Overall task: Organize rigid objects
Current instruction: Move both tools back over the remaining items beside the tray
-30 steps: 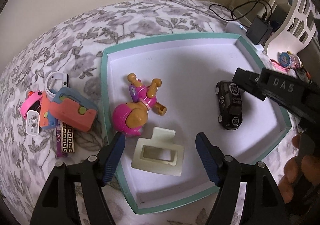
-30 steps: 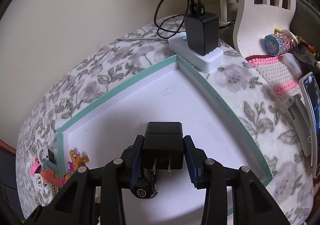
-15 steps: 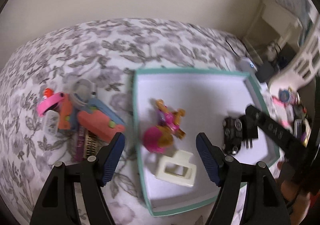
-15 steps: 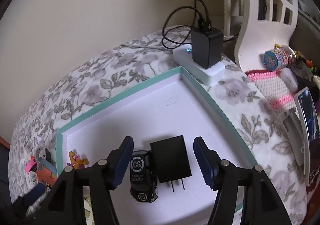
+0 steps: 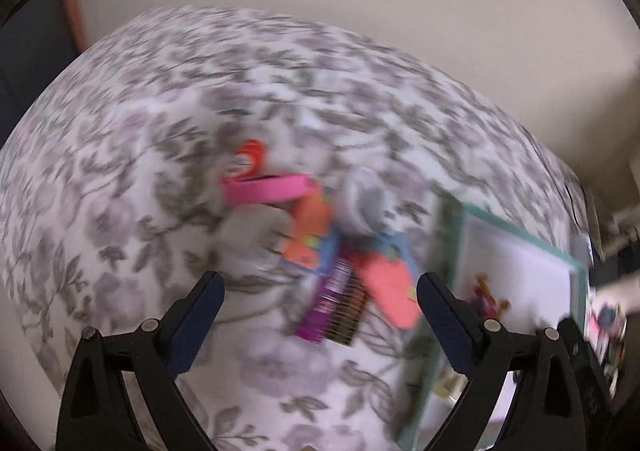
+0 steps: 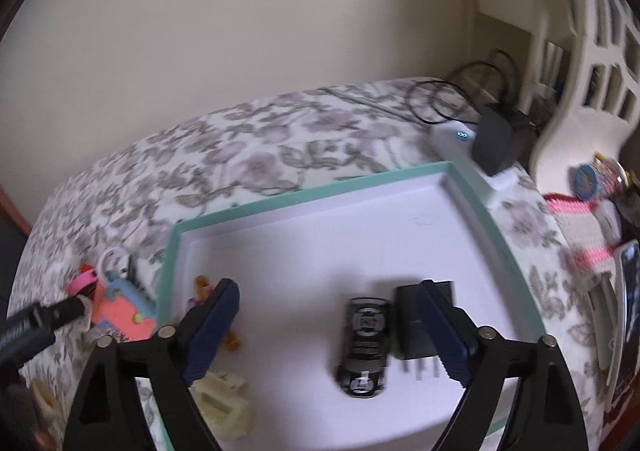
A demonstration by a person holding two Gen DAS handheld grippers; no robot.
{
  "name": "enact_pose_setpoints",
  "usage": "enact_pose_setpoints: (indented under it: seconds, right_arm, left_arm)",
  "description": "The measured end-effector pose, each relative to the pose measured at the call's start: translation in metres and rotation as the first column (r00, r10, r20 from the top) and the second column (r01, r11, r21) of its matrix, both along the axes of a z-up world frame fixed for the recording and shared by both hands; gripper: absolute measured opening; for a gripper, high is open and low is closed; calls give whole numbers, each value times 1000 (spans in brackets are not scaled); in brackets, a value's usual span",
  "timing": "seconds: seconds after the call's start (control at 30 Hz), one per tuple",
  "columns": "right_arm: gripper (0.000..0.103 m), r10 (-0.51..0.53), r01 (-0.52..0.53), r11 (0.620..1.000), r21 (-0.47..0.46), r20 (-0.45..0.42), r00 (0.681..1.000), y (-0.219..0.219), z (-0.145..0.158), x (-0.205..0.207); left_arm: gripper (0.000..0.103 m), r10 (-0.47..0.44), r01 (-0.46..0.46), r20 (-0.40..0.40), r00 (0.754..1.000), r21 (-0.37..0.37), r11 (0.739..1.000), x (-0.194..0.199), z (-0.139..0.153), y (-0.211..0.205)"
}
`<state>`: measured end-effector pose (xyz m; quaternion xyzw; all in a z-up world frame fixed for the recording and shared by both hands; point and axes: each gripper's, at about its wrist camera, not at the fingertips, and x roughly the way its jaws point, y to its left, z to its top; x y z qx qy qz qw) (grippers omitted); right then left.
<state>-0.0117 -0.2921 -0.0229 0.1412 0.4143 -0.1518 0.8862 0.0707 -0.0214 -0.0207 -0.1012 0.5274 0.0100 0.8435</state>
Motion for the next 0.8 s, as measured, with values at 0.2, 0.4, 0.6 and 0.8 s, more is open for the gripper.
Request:
enact_pose_setpoints:
  seconds: [0.2, 0.4, 0.6, 0.8]
  right_arm:
    - [103, 116, -116, 993, 26, -17, 993, 33, -4, 10]
    - [103, 242, -242, 969, 59, -4, 970, 73, -6, 17]
    - [103, 265, -272, 950, 151, 64, 962, 84, -5, 18]
    - [103, 269, -279, 950, 140, 82, 960, 87, -4, 21]
  left_arm:
    - [97, 160, -160, -5, 987, -18, 987, 3, 0, 46]
    - [97, 275, -275, 10, 961, -30, 961, 4, 2, 84]
    - [98, 308, -307, 8, 951, -42, 951, 4, 0, 102]
    - [98, 307, -306, -12, 952, -80, 949, 6, -5, 107]
